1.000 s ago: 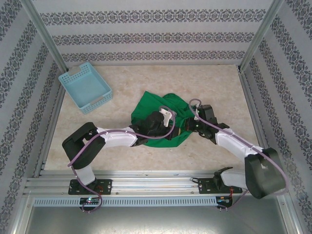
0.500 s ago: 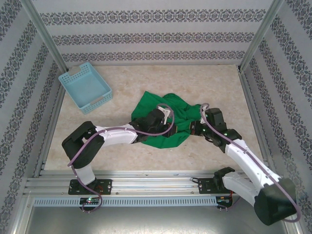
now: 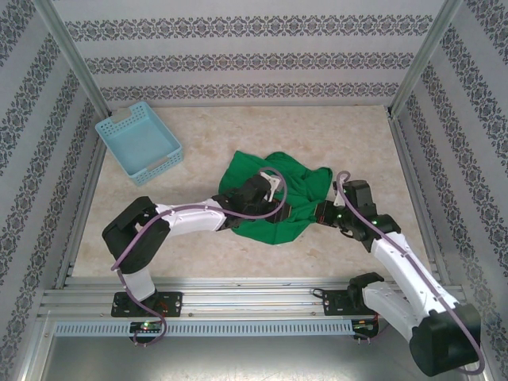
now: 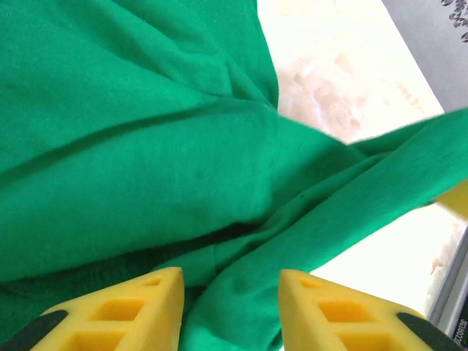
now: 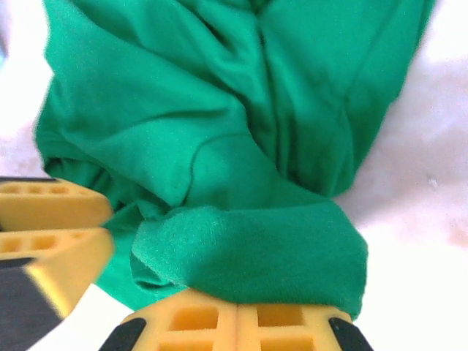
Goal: Fold the inside-out t-shirt
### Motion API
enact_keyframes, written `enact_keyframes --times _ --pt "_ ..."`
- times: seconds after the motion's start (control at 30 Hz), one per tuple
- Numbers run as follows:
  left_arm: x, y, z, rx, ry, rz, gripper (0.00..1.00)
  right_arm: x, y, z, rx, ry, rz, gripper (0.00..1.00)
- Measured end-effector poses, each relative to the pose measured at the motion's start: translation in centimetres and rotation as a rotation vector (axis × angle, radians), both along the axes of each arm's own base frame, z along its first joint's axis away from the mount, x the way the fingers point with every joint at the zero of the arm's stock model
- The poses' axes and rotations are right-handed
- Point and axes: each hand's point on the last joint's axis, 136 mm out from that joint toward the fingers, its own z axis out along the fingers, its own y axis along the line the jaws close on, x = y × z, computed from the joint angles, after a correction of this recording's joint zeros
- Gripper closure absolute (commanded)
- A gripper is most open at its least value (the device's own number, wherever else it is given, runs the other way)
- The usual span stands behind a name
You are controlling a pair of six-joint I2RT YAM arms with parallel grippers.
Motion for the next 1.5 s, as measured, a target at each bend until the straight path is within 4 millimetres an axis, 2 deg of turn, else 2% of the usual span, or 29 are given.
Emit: enact_keyframes --times 0.1,0.23,0.37,0.47,0.5,0.77,1.0,1.23,1.3,1.5 --pt "0.3 0.5 -0.4 0.033 -0.001 0.024 0.55 -0.1 -0.6 -1.5 -0.019 0.065 -0.035 1.0" --pt "1.2 2.0 -1.4 0.054 0.026 0.09 0.55 -0.3 -1.4 -1.9 -0.025 0.091 -0.081 1.0" --pt "2.9 4.6 -4.2 0.099 0.093 0.183 0.55 -0.5 -2.2 -1.6 -0.02 0.091 -0.125 0.99" --pt "3.1 6.4 -7.2 0.167 0.154 0.233 0.56 -0.9 -2.6 -1.5 -0.015 0.092 -0.149 0.98" --pt "3.3 6.7 -7.5 0.169 0.16 0.248 0.56 -1.0 -2.8 -1.6 -0.015 0.099 -0.16 0.98" --pt "4.5 8.1 -7.5 0.142 0.188 0.33 0.57 -2.2 -4.2 -2.5 -0.039 0.144 -0.221 0.91" --pt "4.8 8.4 -7.4 0.15 0.177 0.348 0.57 -2.7 -4.7 -2.1 -0.045 0.131 -0.237 0.71" --pt "4.8 8.3 -7.4 0.149 0.178 0.345 0.57 -3.0 -3.3 -2.2 -0.013 0.132 -0.177 0.58" --pt "4.8 8.4 -7.4 0.15 0.178 0.346 0.57 -3.2 -2.6 -2.5 -0.016 0.141 -0.151 0.57" --pt "4.8 8.4 -7.4 0.152 0.179 0.346 0.57 -3.9 -1.2 -5.9 -0.044 0.261 -0.105 0.59"
